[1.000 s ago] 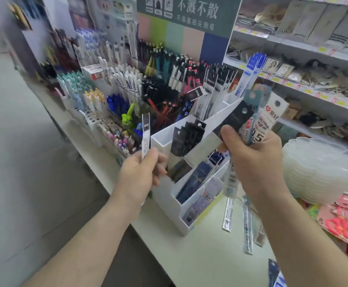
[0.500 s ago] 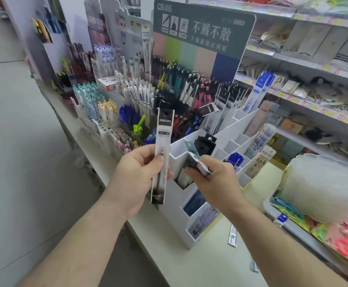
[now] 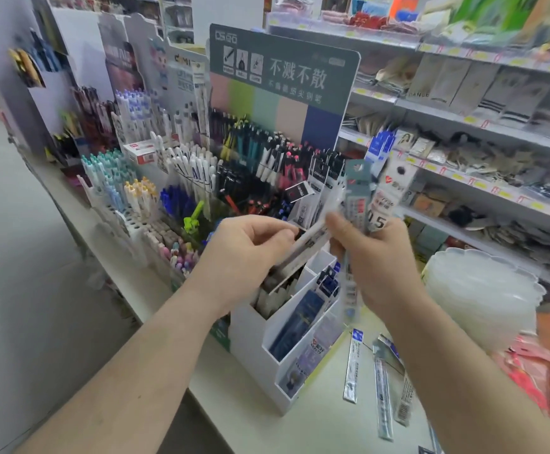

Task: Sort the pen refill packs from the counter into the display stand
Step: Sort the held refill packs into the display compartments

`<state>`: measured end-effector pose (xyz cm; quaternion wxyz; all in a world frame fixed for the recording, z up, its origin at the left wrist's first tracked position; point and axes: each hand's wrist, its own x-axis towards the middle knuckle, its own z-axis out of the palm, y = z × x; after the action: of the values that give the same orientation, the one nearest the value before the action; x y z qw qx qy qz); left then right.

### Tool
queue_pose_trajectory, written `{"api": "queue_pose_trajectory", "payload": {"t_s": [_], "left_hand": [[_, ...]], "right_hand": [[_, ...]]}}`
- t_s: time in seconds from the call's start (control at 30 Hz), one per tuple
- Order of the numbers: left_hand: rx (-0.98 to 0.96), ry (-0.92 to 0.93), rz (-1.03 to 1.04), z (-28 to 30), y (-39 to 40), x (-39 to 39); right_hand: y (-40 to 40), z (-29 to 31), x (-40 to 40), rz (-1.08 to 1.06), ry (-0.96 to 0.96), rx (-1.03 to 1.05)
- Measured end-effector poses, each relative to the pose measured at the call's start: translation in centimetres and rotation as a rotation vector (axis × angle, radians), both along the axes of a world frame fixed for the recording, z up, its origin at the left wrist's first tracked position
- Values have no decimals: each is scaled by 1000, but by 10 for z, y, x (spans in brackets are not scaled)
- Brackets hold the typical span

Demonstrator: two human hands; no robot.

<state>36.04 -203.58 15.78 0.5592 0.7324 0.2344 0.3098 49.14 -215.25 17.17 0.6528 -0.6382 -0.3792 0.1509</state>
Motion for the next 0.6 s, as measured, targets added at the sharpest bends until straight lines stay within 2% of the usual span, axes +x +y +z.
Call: {"api": "queue_pose_trajectory", "payload": {"t_s": [0.1,0.23,0.4,0.6], "left_hand": [[72,0,119,8,14,8],[132,114,90,12,30,23],[104,181,-15,13,37,43],[49,37,-29,18,44,57]], "right_hand": [[-5,11,27,-178,-31,122],[3,15,40,-309,-212,133],[19,6,49,-346,-383,31],[41,3,53,-281,-563,-157]]}}
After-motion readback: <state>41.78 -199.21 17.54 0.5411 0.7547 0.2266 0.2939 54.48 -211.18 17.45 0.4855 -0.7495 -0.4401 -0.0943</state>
